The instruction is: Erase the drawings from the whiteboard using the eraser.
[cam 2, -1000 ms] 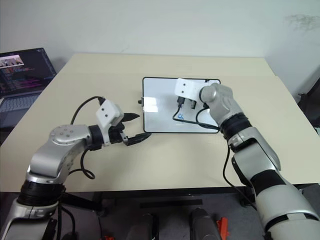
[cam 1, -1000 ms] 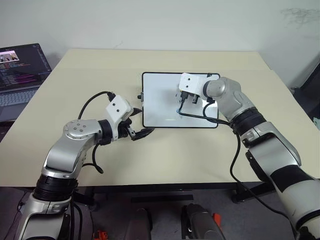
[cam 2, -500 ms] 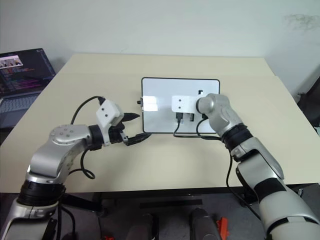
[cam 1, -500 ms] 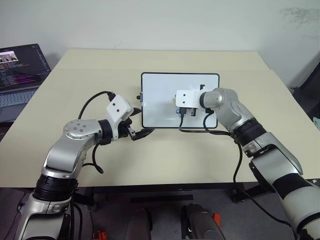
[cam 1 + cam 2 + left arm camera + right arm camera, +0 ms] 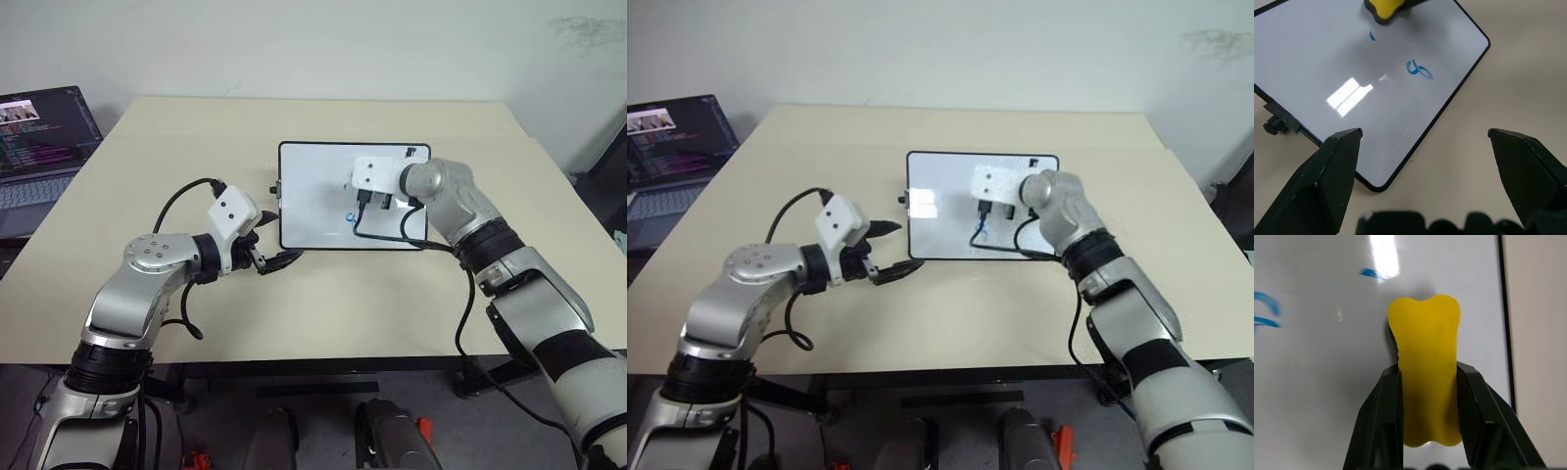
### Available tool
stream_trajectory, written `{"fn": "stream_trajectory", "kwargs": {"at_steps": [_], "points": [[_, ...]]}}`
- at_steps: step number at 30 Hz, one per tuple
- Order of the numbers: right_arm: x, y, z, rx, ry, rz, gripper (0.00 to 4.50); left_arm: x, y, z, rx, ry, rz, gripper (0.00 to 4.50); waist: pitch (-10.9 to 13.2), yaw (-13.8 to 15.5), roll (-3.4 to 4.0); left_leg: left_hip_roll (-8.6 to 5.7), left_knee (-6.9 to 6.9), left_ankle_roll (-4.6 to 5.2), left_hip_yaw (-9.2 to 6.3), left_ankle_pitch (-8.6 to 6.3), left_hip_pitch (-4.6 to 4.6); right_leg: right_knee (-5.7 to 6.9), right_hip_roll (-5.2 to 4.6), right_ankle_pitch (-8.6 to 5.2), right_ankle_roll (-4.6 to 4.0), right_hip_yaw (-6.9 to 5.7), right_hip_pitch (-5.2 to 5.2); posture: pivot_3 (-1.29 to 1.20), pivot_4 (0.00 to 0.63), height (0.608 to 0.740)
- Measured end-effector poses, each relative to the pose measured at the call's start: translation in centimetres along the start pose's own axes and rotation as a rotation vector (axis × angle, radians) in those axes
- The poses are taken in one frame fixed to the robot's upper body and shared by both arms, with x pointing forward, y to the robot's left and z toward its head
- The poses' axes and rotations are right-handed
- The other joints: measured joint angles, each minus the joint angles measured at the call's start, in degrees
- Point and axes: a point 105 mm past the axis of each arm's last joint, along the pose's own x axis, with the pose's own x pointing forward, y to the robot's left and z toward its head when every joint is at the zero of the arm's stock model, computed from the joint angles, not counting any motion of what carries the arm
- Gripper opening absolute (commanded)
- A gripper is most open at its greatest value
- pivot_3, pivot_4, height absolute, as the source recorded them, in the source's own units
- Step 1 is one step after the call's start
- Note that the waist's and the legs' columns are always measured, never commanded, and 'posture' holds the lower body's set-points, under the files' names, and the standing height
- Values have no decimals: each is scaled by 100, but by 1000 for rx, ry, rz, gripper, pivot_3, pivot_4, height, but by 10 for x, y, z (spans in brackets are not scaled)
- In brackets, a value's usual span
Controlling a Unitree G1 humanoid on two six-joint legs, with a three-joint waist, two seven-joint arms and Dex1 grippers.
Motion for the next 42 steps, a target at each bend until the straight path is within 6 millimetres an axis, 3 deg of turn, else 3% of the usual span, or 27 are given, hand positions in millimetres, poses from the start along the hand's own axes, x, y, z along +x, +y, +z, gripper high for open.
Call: {"fn": "stream_trajectory", "kwargs": {"at_steps": [9, 17, 23, 28, 34, 42], "points": [[0, -1, 7, 1, -15, 1, 1087, 0, 0, 0, 1, 0, 1, 4500, 0, -7, 0, 0, -3, 0, 0, 0, 0, 0, 0, 0, 0, -1, 0, 0, 150, 740], [8, 30, 40, -3, -89, 88, 1087, 2, -1, 0, -5, -7, -1, 4500, 0, -71, 0, 2, -5, 0, -2, 0, -1, 3, 2, 0, 0, -2, -2, 0, 150, 740], [7, 46, 45, -25, -102, 141, 1087, 2, -1, 0, -4, -6, 4, 4500, 0, -68, 0, 2, -5, -1, -2, -1, -1, 2, 2, -1, 0, -3, -2, 0, 150, 740], [8, 47, 43, -26, -94, 138, 1086, 2, 0, 0, -5, -6, 14, 4500, 0, -69, 0, 1, -5, 0, -2, -1, -1, 2, 2, -1, 0, -2, -2, 0, 150, 740], [9, 26, 33, -11, -50, 71, 1086, 2, 1, 0, -5, -6, 16, 4500, 0, -56, 0, 1, -3, 0, -3, 0, -1, 0, 0, -1, 0, -2, -1, 0, 150, 740], [4, -14, 4, 36, 40, -52, 1085, 2, 2, 1, -4, -10, 16, 4500, 0, -51, 0, 0, -3, 0, 0, 0, -1, -4, -4, -1, -1, -2, 0, 0, 150, 740]]}}
